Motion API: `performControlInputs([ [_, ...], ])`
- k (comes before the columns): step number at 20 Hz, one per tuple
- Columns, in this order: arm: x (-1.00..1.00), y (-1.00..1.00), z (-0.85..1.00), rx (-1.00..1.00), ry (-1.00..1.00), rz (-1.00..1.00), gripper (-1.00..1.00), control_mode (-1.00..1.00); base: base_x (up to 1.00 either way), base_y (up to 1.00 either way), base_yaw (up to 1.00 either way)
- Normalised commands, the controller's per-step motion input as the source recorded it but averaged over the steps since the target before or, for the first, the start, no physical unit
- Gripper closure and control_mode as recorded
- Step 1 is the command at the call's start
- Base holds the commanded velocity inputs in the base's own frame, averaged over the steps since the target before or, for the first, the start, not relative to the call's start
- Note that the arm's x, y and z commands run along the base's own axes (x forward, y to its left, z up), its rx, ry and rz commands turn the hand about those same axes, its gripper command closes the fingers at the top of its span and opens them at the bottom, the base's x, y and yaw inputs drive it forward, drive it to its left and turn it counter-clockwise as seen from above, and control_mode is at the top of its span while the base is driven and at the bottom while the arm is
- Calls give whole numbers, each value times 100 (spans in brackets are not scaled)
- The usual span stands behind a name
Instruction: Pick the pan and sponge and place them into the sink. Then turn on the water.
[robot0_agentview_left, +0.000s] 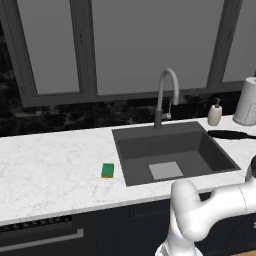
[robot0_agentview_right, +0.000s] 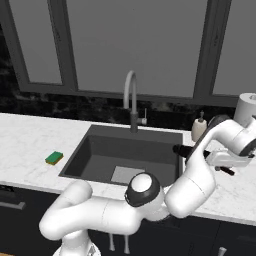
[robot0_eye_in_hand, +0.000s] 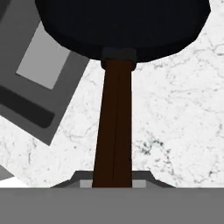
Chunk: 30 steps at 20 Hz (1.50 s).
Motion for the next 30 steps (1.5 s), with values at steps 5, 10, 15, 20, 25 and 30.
performControlInputs([
  [5, 0, 57, 32, 1, -38, 9, 100, -100, 0, 0, 0],
  [10, 0, 42, 23, 2, -28, 10, 100, -100, 0, 0, 0],
  [15, 0, 29, 6, 5, -12, 6, 100, -100, 0, 0, 0],
  [20, 7, 20, 0, 1, 0, 5, 100, -100, 0, 0, 0],
  [25, 30, 28, 0, 0, 9, 20, 100, -100, 0, 0, 0],
  [30, 18, 31, 0, 0, 11, 33, 100, -100, 0, 0, 0],
])
